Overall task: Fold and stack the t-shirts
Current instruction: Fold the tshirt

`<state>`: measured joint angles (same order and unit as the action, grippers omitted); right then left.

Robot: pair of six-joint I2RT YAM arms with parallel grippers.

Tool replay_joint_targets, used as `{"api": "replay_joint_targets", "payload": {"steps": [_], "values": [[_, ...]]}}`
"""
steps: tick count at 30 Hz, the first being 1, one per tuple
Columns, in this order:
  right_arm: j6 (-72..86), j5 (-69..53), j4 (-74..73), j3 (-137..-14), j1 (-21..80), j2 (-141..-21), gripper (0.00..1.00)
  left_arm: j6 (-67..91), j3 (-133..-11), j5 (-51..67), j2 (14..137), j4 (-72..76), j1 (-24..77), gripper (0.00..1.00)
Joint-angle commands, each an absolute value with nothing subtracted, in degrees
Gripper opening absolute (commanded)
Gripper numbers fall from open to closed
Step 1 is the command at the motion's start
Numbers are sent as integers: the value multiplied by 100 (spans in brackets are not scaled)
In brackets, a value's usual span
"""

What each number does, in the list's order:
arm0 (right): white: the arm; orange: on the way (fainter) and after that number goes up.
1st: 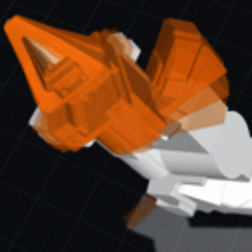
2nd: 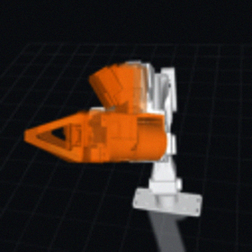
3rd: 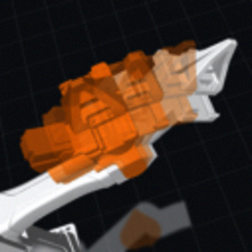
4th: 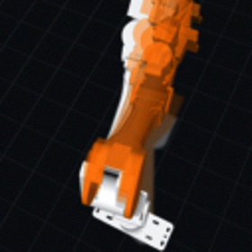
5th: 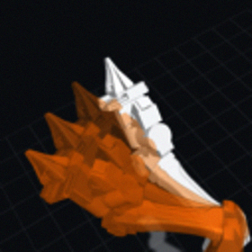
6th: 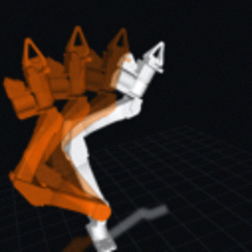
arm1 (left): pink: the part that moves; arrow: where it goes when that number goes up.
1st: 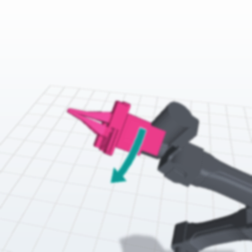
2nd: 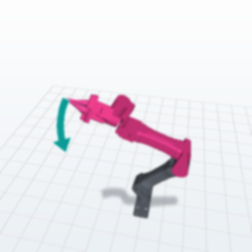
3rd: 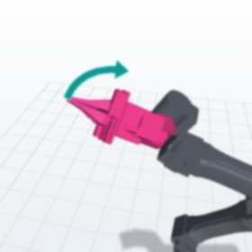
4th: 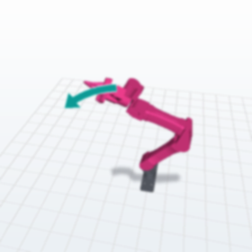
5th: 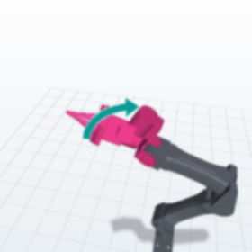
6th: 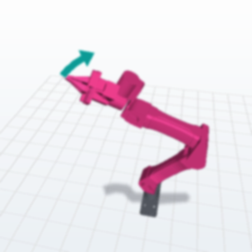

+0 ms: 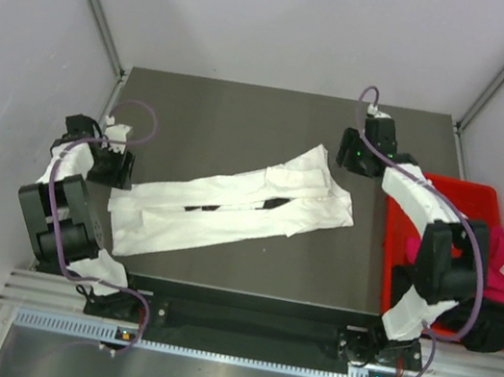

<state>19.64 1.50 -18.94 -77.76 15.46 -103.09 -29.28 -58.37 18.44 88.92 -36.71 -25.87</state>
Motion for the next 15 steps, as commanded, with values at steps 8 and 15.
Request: {"api": "replay_joint_targets", "payload": {"steps": [8, 15], "values": [[2391, 325, -1899, -5573, 1529, -9149, 59, -3331, -5845, 1732, 9430, -3252, -2013, 65], [2373, 80, -1635, -5528, 1486, -9746, 27, -3638, -5511, 1898, 9510, -3515, -1960, 38]]}}
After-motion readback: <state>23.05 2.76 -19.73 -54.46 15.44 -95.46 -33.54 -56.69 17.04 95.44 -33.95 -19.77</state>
